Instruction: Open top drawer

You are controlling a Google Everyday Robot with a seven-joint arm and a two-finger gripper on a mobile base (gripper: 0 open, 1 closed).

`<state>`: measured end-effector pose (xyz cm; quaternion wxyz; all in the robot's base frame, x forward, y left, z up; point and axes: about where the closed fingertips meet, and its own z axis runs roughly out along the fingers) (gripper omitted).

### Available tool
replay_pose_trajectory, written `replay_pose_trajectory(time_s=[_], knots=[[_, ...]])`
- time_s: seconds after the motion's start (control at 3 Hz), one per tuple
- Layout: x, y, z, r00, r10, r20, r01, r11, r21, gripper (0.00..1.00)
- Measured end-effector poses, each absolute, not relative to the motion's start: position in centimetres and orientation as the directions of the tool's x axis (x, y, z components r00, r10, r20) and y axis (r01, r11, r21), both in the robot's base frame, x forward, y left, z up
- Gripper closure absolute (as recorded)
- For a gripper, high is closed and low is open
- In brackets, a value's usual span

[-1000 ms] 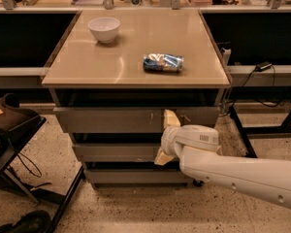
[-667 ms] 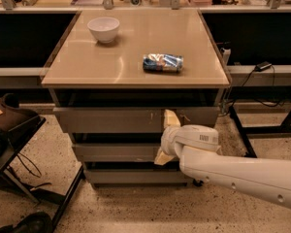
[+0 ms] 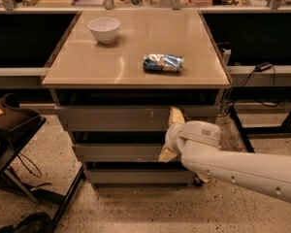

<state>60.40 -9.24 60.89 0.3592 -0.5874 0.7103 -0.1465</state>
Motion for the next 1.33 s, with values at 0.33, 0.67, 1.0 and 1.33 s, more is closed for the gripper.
replay_pose_trajectory(time_s=[0.33, 0.67, 1.0, 1.33], knots=[[60.8, -10.1, 61.3, -0.067, -0.941, -0.332, -0.718, 0.276, -0.639, 0.00], [63.8, -15.4, 64.9, -0.145, -0.948, -0.284, -0.625, 0.310, -0.716, 0.00], [65.5, -16.7, 67.0, -0.142, -0.959, -0.247, -0.576, 0.283, -0.767, 0.00], [65.5, -16.6, 66.9, -0.141, -0.959, -0.246, -0.578, 0.282, -0.766, 0.00]])
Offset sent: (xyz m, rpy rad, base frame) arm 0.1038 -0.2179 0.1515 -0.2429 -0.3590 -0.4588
